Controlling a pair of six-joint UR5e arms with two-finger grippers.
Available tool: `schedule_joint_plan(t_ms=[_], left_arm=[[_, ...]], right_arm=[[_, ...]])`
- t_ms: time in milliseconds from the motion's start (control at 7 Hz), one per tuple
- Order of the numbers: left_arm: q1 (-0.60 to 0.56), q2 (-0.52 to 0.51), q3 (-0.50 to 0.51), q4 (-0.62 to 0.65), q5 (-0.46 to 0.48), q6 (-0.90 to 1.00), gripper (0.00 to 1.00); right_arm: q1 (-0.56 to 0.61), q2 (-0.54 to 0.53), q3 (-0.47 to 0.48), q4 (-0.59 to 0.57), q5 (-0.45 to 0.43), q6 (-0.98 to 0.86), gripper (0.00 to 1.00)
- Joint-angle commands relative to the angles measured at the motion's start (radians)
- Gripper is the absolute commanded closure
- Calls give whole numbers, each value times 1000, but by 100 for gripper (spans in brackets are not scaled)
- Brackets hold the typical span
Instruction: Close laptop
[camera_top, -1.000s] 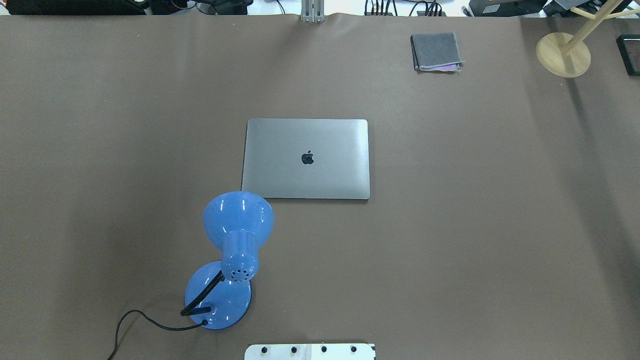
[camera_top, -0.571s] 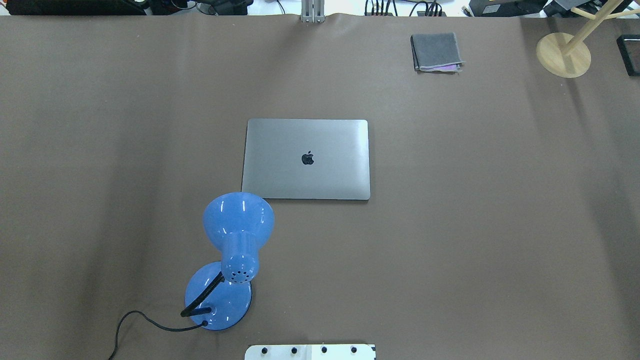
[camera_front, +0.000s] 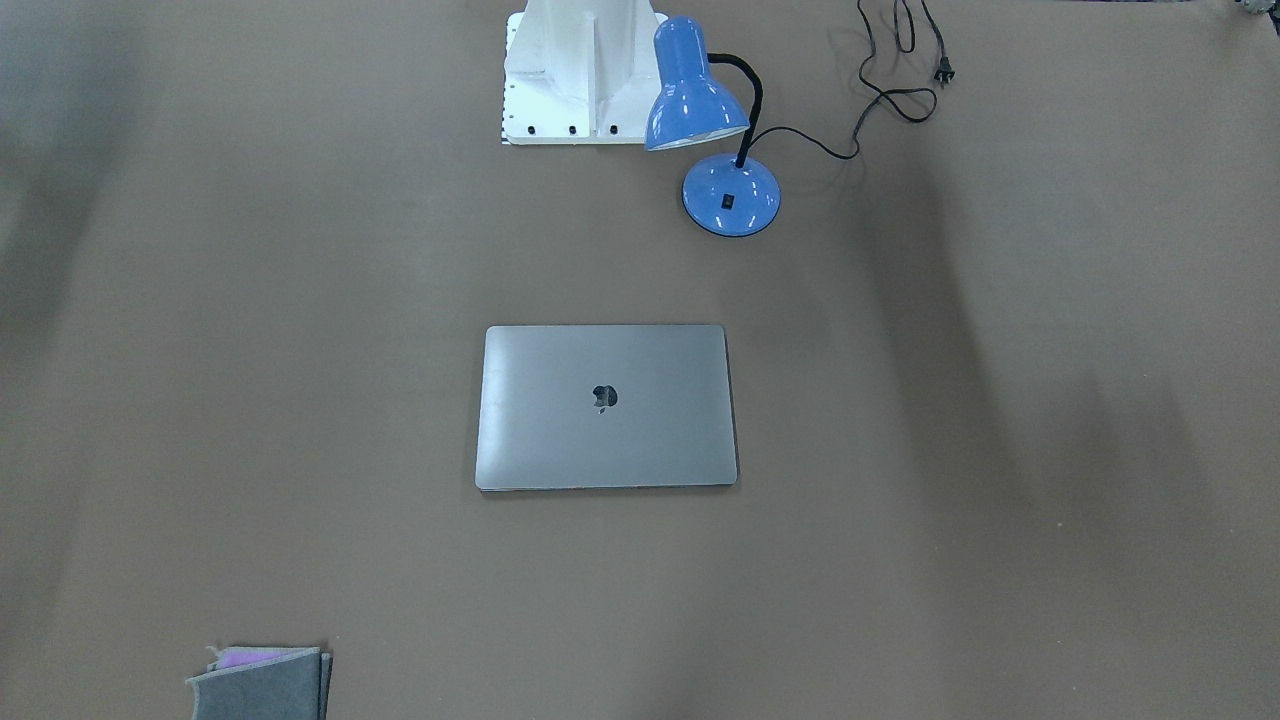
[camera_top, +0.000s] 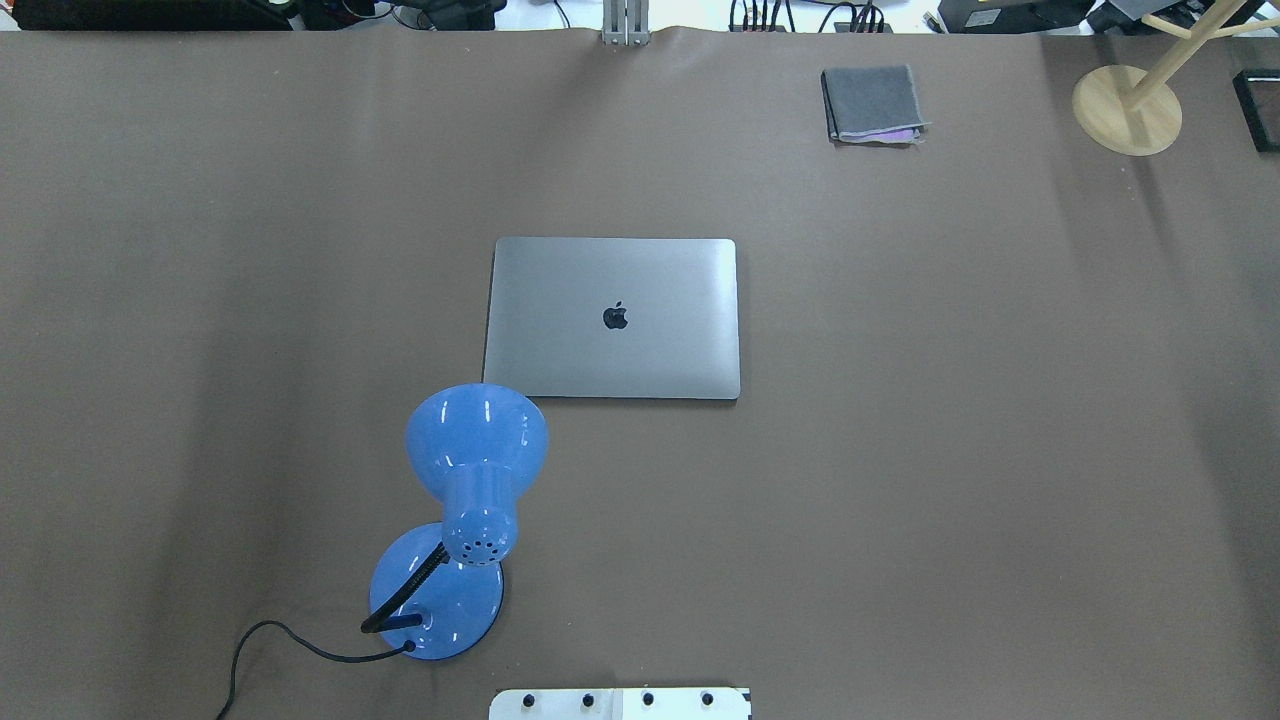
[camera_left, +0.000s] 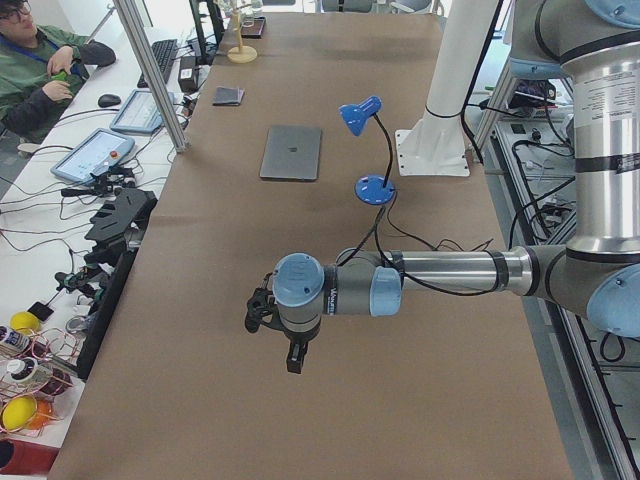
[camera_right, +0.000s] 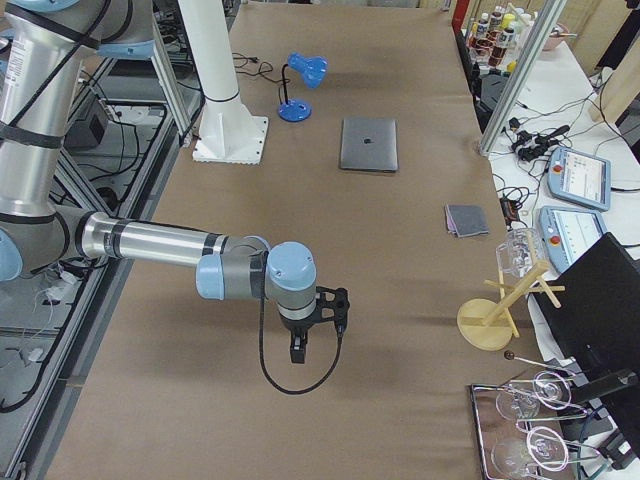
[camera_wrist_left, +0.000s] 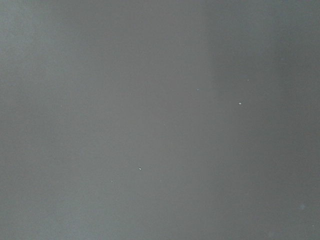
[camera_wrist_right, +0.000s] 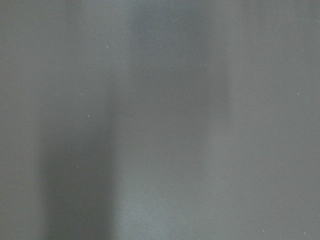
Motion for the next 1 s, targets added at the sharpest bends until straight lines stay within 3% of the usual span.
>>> schedule_joint_plan(t_ms=[0,857], left_arm=[[0,1,-3,-2,-1,1,2],[-3,36,-2,-73,-2,-1,2]], right_arm=[[1,-3,4,0,12,-1,0],[1,-15,-8,1,11,-4,0]])
